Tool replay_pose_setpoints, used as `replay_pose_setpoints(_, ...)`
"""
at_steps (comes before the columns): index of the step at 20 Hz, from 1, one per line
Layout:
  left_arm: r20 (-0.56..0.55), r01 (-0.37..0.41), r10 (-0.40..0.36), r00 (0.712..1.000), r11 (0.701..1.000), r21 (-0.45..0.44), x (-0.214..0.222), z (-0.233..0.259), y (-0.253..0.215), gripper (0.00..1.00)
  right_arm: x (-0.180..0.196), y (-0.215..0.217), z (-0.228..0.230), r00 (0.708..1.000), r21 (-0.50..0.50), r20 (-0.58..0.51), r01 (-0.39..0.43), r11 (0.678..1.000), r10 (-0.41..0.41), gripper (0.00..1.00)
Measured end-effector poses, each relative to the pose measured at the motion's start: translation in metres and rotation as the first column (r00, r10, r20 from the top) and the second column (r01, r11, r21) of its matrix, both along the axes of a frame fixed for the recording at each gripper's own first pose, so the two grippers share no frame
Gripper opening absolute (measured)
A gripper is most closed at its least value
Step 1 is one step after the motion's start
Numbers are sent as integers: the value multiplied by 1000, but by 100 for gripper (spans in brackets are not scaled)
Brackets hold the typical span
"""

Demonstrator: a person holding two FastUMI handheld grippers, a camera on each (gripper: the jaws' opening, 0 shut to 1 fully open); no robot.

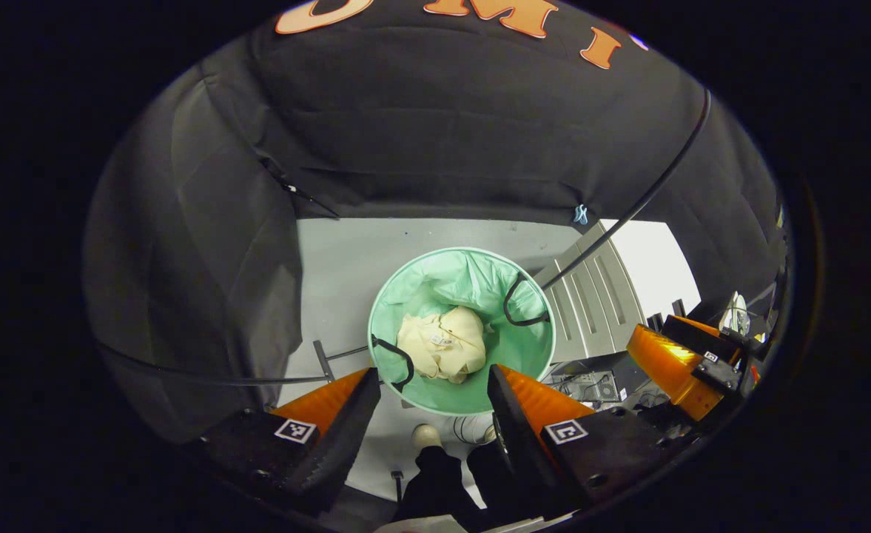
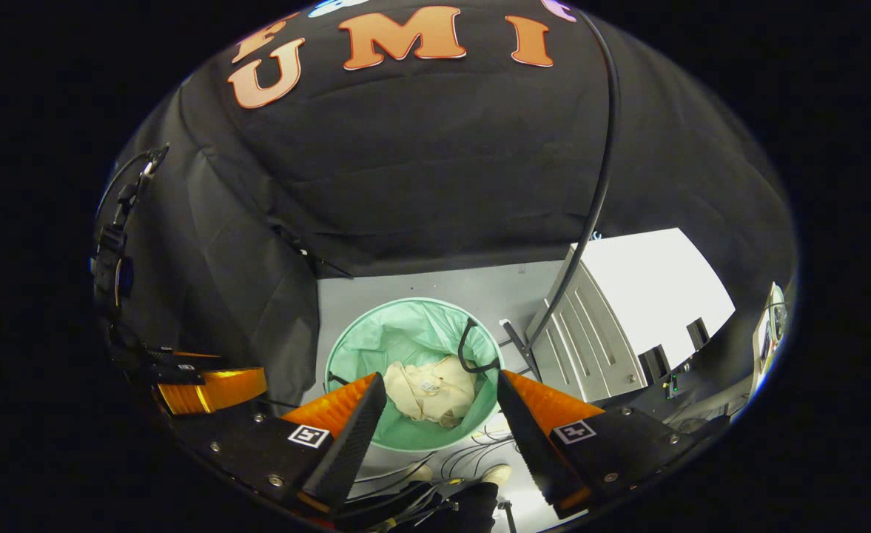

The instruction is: Grasp the clothes on the hanger with both hands and then place them into the laundry hamper below.

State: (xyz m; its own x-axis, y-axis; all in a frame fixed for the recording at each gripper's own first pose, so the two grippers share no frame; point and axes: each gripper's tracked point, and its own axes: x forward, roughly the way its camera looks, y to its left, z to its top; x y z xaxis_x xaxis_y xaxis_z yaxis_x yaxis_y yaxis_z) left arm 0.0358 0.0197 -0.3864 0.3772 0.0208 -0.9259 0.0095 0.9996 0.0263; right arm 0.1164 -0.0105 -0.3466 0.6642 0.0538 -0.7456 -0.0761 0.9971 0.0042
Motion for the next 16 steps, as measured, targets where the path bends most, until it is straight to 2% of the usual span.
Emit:
replay_pose_setpoints(2, 15, -8, 8, 1000, 1000, -2, -5, 9, 2, 96, -1, -3, 13, 1000, 4, 19, 7, 1000, -8, 94)
replay_pose_setpoints(3, 29, -11, 11, 1000, 1000, -10, -4, 16, 2, 100, -1, -6, 19, 999, 4, 32, 11, 1000, -12, 94)
replay_pose_setpoints(4, 43, -16, 16, 999, 1000, -18, -5, 23, 1, 97, -1, -8, 27, 999, 4, 45, 15, 1000, -15, 94)
replay_pose_setpoints(8, 107, -28, 31, 994, 999, -38, -6, 52, 2, 97, -9, -11, 55, 996, 13, 82, 25, 1000, -26, 94)
replay_pose_setpoints(9, 123, -30, 35, 992, 999, -41, -6, 59, 2, 92, -13, -11, 62, 995, 10, 91, 27, 1000, -28, 94)
replay_pose_setpoints(10, 132, -35, 41, 990, 998, -46, -8, 65, 3, 97, -16, -13, 71, 994, 4, 103, 25, 1000, -25, 94)
replay_pose_setpoints(16, 252, -28, 42, 967, 998, -59, 0, 126, 8, 97, -16, -18, 142, 972, -6, 233, 22, 1000, -20, 94)
